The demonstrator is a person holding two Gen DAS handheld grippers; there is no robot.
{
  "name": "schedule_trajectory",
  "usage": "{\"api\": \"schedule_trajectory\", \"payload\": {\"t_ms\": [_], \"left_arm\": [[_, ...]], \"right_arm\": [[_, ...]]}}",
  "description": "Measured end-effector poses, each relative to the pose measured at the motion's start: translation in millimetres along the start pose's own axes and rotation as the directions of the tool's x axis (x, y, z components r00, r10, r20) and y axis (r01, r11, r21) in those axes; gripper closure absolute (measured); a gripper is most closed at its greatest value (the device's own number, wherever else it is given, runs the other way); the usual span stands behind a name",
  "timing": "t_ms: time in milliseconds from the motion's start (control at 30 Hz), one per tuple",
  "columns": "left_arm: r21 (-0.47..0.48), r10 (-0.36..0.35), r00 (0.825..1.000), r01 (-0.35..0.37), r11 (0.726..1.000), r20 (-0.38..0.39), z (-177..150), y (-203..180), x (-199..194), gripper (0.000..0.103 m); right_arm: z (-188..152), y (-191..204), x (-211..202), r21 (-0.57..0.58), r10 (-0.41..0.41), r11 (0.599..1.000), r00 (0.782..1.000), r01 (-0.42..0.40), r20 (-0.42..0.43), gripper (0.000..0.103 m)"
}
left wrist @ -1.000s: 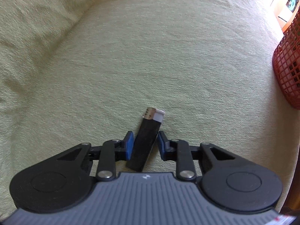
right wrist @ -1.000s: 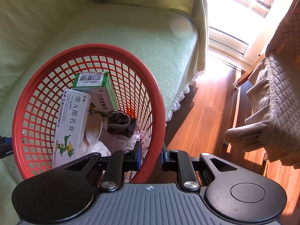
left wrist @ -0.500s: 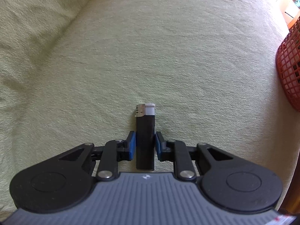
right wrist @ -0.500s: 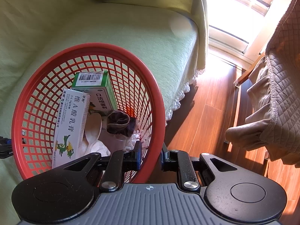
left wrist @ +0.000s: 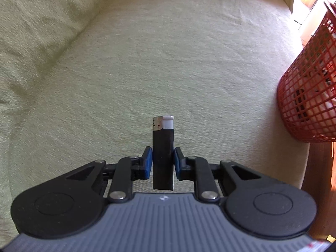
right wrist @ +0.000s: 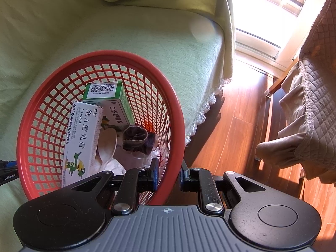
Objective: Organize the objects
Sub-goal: 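Carry the black lighter into the red basket and open the left tool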
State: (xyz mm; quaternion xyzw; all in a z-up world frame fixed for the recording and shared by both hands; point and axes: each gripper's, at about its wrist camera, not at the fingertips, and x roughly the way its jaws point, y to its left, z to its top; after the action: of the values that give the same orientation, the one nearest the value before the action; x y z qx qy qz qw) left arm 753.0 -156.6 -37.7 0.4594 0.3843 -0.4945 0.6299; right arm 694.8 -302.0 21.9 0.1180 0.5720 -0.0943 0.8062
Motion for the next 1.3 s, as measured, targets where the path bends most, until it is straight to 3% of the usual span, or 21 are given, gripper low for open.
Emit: {"api": "schedule_trajectory", "payload": {"t_ms": [400, 767, 1100, 1300], "left_arm": [[0.012, -0.093, 0.99, 0.092, 0.996, 0.11, 31, -59, -95, 0.086], [0.075, -0.152, 0.974, 0.142, 0.987, 0.17, 65, -111, -145, 0.086], [0.113, -0.243, 0.956, 0.227, 0.967, 0.163, 80, -161, -145, 0.086], [0.126, -0.263, 0.957, 0.247, 0.961, 0.126, 86, -187, -129, 0.086]], "right_arm": [[0, -2, 0, 0.003, 0.031, 1.0, 0.999, -0.031, 0.009, 0.088], [1, -3, -2, 0.01, 0.058, 0.998, 0.998, -0.059, 0.025, 0.088], [0, -2, -2, 0.01, 0.064, 0.998, 0.998, -0.064, 0.028, 0.088], [1, -1, -2, 0.008, 0.066, 0.998, 0.997, -0.067, 0.031, 0.088]]}}
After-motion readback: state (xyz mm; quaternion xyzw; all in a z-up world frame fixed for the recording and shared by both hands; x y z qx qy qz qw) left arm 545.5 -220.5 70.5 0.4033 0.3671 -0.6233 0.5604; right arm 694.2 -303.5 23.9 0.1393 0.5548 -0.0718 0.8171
